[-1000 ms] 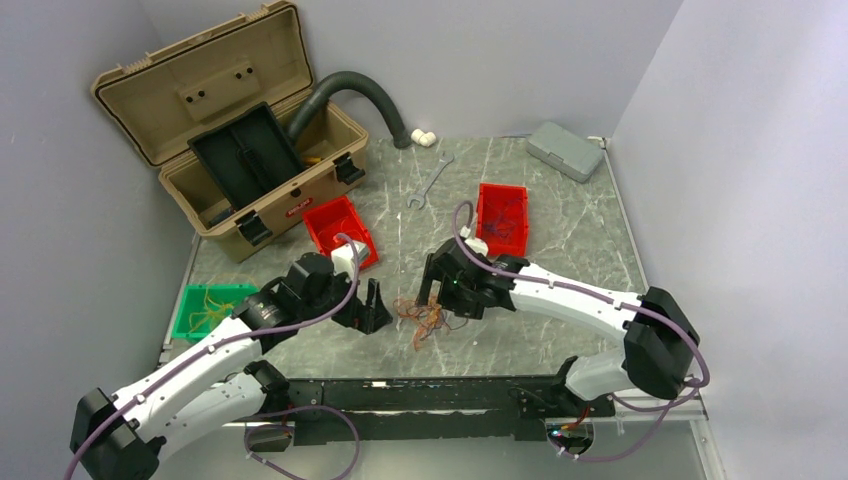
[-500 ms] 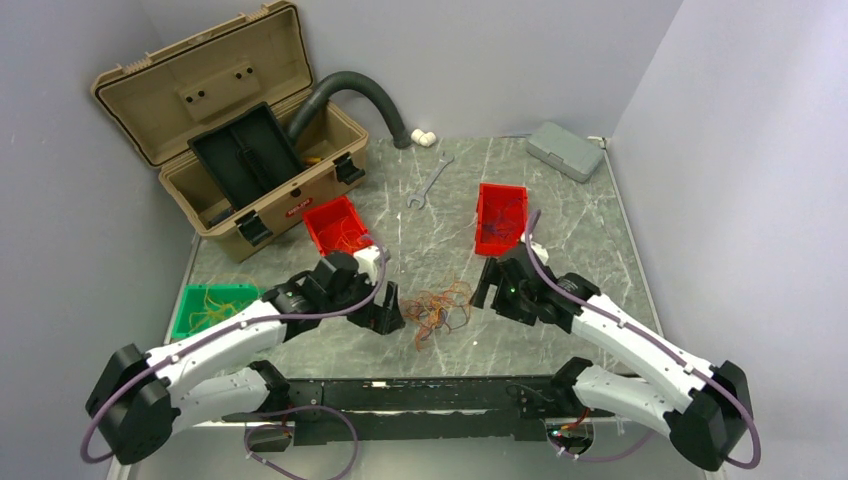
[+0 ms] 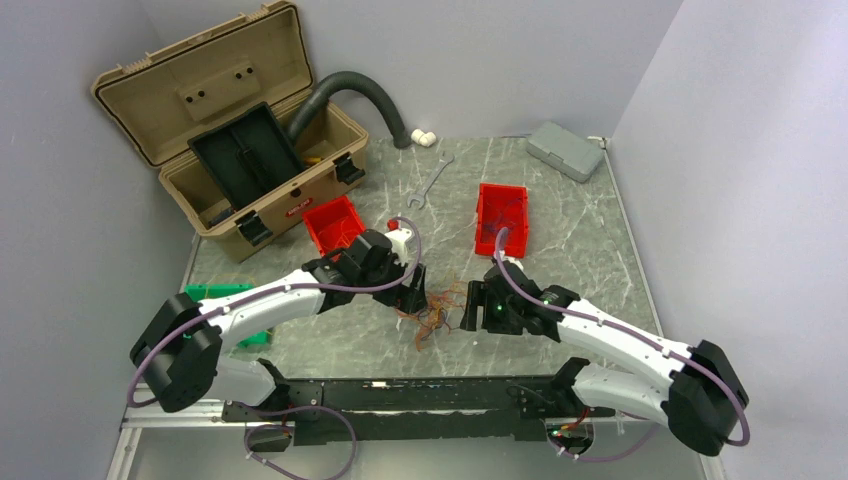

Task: Untangle the cables
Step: Untie the cable.

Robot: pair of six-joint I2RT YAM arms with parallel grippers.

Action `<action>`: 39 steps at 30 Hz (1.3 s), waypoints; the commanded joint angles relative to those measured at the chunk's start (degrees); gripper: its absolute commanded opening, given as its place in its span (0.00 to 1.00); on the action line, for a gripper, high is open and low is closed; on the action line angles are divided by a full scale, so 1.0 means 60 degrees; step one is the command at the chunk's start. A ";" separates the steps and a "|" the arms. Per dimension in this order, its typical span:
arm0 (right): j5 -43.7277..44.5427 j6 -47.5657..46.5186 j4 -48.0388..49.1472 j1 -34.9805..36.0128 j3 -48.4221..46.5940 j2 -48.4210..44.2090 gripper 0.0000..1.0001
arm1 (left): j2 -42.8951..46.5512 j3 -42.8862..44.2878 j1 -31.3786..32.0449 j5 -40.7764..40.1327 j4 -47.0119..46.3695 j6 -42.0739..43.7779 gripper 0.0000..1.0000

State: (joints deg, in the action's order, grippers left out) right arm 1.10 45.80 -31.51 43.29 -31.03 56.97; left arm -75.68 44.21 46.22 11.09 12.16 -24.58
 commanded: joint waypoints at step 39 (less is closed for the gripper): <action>-0.0316 0.1612 0.3104 -0.1535 -0.2195 0.3511 0.00 | -0.2855 0.0082 0.0150 -0.0040 -0.1840 0.0991 0.15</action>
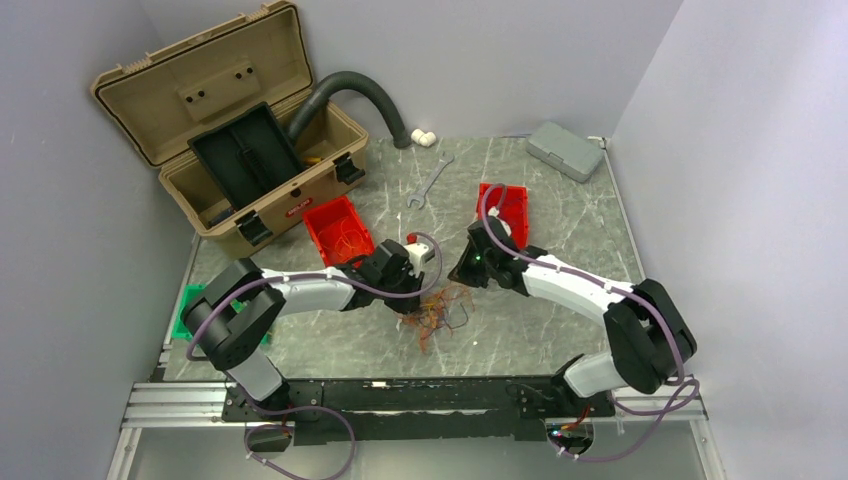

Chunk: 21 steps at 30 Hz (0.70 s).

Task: Untangle the cables
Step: Untie the cable.

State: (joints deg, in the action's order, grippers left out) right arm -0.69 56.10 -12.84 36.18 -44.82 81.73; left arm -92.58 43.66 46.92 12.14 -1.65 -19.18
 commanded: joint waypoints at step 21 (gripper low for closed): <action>0.3124 -0.3026 -0.4352 -0.3028 -0.2963 -0.4946 0.00 | 0.3813 -0.1680 0.0035 -0.1553 0.1983 -0.0214 0.00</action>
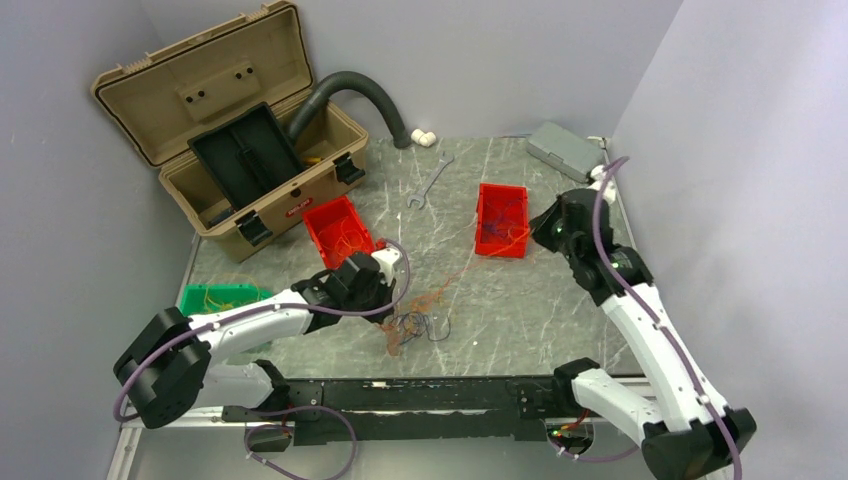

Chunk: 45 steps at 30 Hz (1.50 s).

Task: Untangle the cables
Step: Untie the cable.

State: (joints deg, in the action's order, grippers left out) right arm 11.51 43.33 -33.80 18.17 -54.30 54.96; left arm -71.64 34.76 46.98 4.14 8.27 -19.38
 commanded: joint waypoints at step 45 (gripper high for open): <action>-0.1603 -0.3189 -0.1083 -0.0026 -0.6183 0.0684 0.00 | 0.2761 0.1047 0.0005 -0.1255 0.3244 -0.1026 0.80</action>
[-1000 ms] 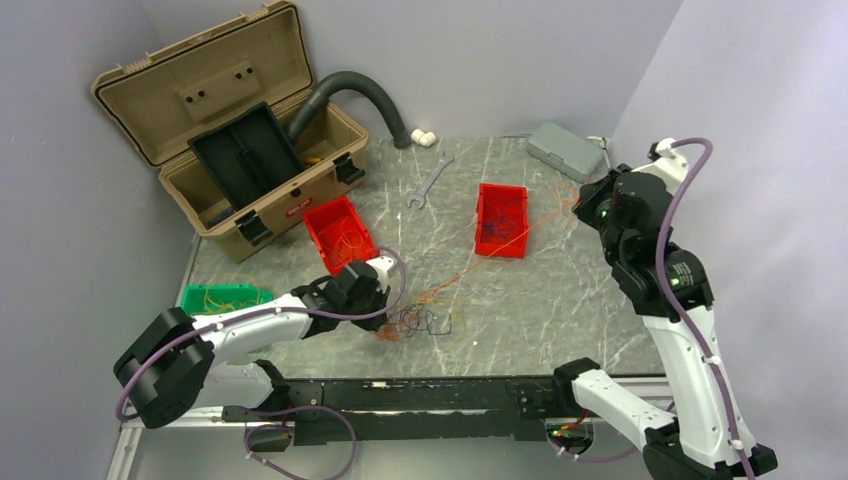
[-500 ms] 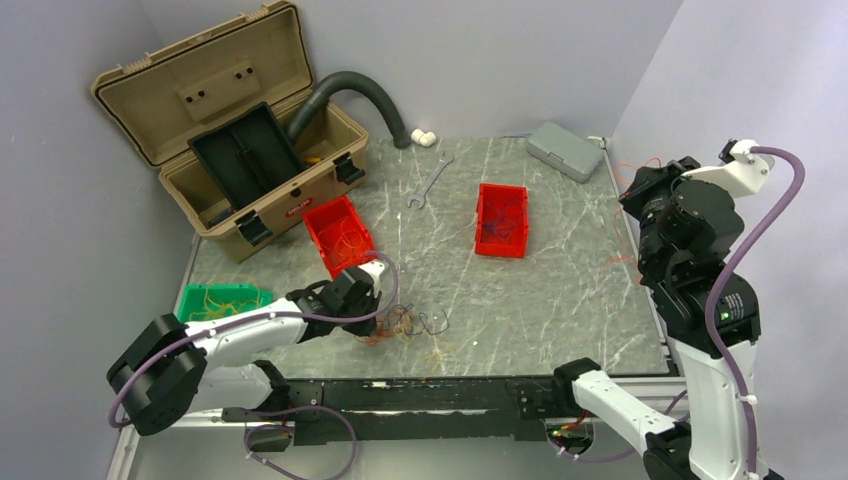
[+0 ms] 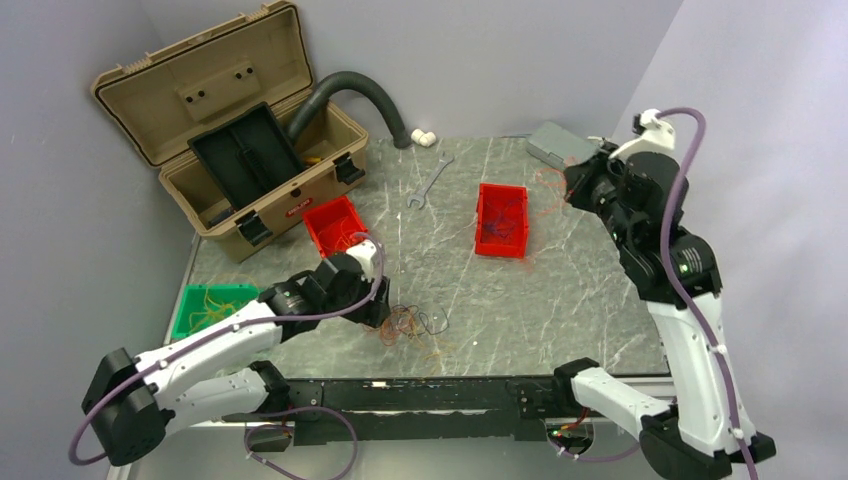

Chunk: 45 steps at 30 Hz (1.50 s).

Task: Untangle the cables
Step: Untie the cable, then place the cable in the bin.

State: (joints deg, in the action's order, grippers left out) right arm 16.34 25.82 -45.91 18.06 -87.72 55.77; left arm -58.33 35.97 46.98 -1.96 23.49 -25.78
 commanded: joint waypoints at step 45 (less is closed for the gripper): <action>-0.6496 0.1273 0.5841 0.3881 -0.5123 0.9673 0.00 | 0.3243 0.3821 -0.3181 -0.3820 0.5099 -0.0765 0.99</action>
State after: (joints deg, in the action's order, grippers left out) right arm -22.61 33.65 -16.80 40.21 -122.37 114.91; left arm -39.46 58.41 28.21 -23.33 54.04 -29.76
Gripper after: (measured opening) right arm 0.007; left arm 0.994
